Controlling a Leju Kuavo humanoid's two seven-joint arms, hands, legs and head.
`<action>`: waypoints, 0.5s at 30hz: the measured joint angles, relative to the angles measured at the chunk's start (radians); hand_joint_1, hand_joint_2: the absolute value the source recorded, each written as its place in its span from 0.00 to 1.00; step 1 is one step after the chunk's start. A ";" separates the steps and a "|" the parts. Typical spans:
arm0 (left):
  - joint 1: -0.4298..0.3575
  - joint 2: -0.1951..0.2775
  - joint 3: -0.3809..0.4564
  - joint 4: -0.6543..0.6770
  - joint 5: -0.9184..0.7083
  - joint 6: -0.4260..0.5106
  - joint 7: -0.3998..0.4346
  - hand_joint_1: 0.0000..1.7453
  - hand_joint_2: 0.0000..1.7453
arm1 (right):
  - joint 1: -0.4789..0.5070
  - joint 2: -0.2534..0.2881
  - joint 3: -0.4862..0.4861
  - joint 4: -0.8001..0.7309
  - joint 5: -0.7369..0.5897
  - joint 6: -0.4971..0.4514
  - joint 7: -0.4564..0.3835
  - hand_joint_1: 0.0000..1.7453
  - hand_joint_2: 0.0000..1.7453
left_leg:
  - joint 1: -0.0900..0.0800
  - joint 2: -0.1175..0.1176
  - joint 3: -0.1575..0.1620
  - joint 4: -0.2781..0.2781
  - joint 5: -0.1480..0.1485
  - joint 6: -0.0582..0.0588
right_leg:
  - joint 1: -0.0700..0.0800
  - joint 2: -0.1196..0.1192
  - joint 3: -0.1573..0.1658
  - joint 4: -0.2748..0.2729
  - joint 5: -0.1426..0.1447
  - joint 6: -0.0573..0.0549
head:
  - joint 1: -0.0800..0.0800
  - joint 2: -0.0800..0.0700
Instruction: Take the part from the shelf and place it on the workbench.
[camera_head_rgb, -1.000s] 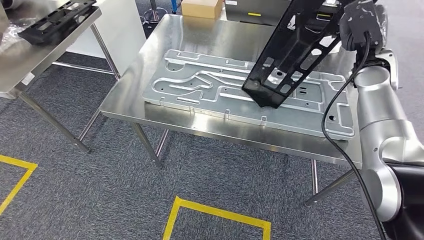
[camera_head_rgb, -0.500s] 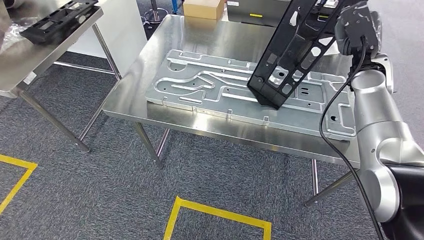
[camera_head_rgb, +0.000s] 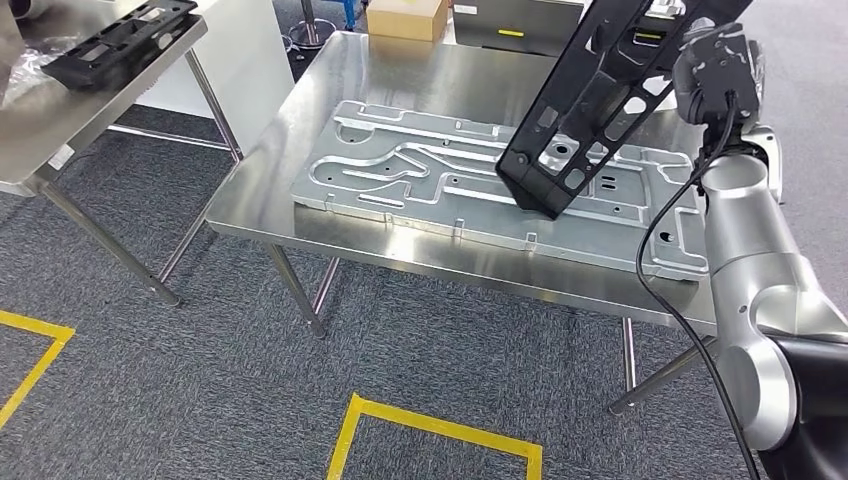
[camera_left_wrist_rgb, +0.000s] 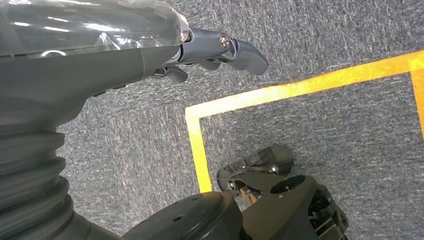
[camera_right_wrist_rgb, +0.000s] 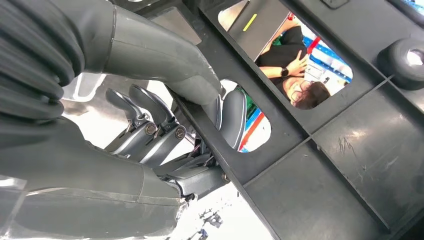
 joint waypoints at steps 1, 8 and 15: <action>0.000 0.000 0.002 0.000 0.001 0.000 0.005 0.00 1.00 | 0.001 0.000 -0.001 0.001 -0.001 0.000 0.000 1.00 1.00 | 0.000 0.000 0.000 0.000 0.000 0.000 | 0.000 0.000 0.000 0.000 0.000 0.000 | 0.000 0.000; 0.002 0.000 0.008 0.000 -0.001 -0.014 0.034 0.00 1.00 | 0.020 -0.002 -0.006 0.002 0.002 -0.011 0.005 1.00 1.00 | 0.004 -0.002 0.029 -0.048 -0.008 0.034 | -0.009 0.002 0.002 0.020 0.032 0.024 | 0.000 0.000; 0.009 -0.004 0.008 0.000 -0.004 -0.030 0.048 0.00 1.00 | 0.046 -0.011 -0.009 0.000 0.008 -0.015 0.008 1.00 1.00 | 0.028 -0.002 0.085 -0.057 -0.029 0.015 | -0.025 0.013 -0.133 0.205 -0.029 0.046 | 0.001 0.000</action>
